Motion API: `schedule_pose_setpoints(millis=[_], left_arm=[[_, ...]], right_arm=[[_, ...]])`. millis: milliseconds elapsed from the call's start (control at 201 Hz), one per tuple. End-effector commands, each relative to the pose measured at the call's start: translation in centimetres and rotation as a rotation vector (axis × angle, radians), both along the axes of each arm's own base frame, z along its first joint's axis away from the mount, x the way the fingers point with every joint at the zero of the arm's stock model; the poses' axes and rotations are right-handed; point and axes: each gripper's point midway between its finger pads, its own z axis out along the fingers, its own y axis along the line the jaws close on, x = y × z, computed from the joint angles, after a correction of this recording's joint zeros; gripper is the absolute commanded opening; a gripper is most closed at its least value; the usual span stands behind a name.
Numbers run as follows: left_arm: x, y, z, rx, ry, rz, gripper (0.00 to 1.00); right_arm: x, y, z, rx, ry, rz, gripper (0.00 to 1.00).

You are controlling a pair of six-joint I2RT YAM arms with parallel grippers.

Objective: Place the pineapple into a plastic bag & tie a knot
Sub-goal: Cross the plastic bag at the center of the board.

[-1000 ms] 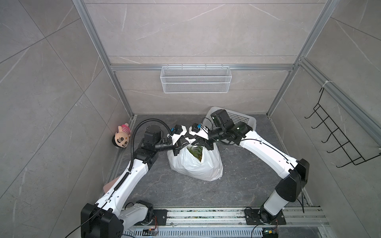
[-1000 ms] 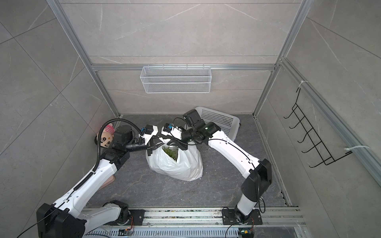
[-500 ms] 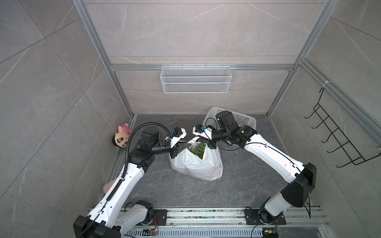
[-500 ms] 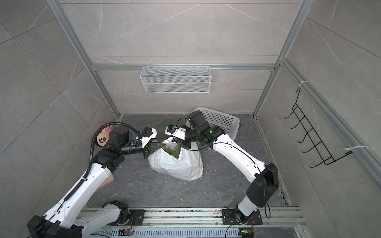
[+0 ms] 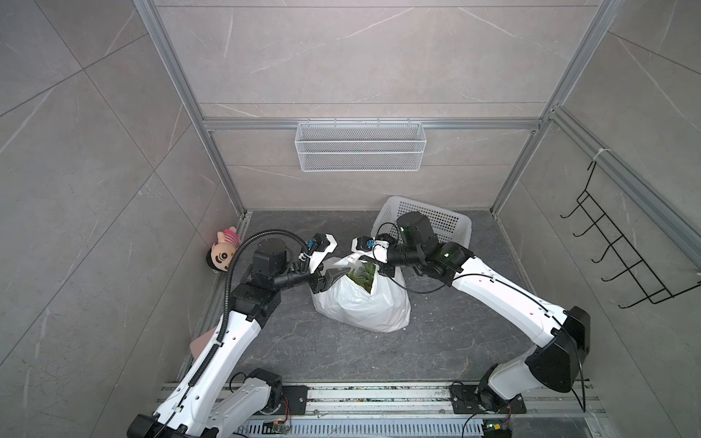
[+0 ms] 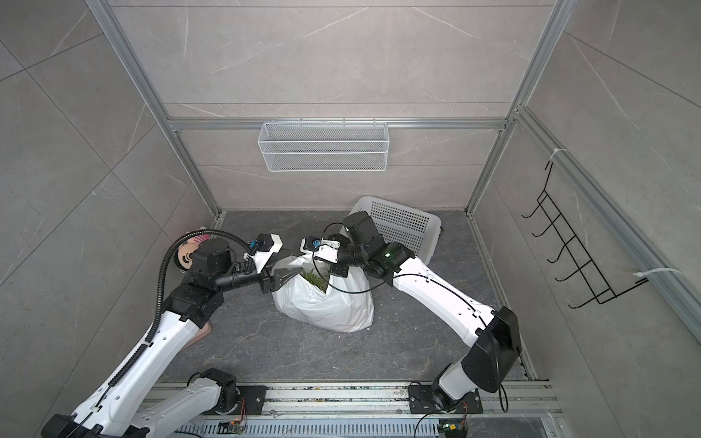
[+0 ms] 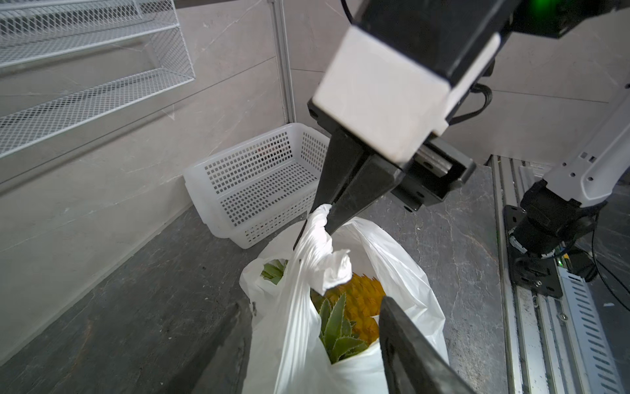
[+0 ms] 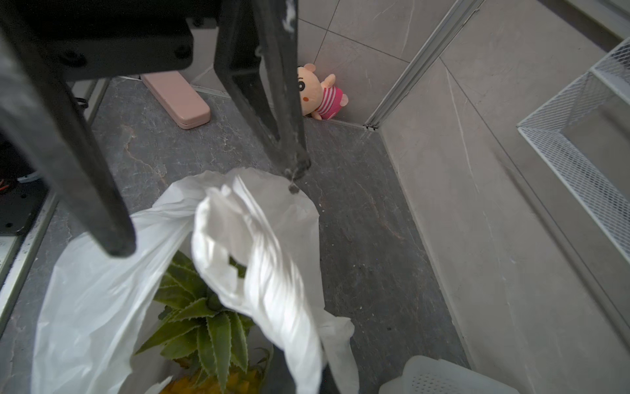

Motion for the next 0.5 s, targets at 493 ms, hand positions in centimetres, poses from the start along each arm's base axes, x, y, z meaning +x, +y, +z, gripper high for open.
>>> schedule_pose_setpoints(millis=[493], left_arm=[[10.5, 1.3, -1.6, -0.151, 0.269, 0.315, 0.72]], right_arm=[[0.8, 0.0, 4.1, 0.114, -0.350, -0.019, 0.00]])
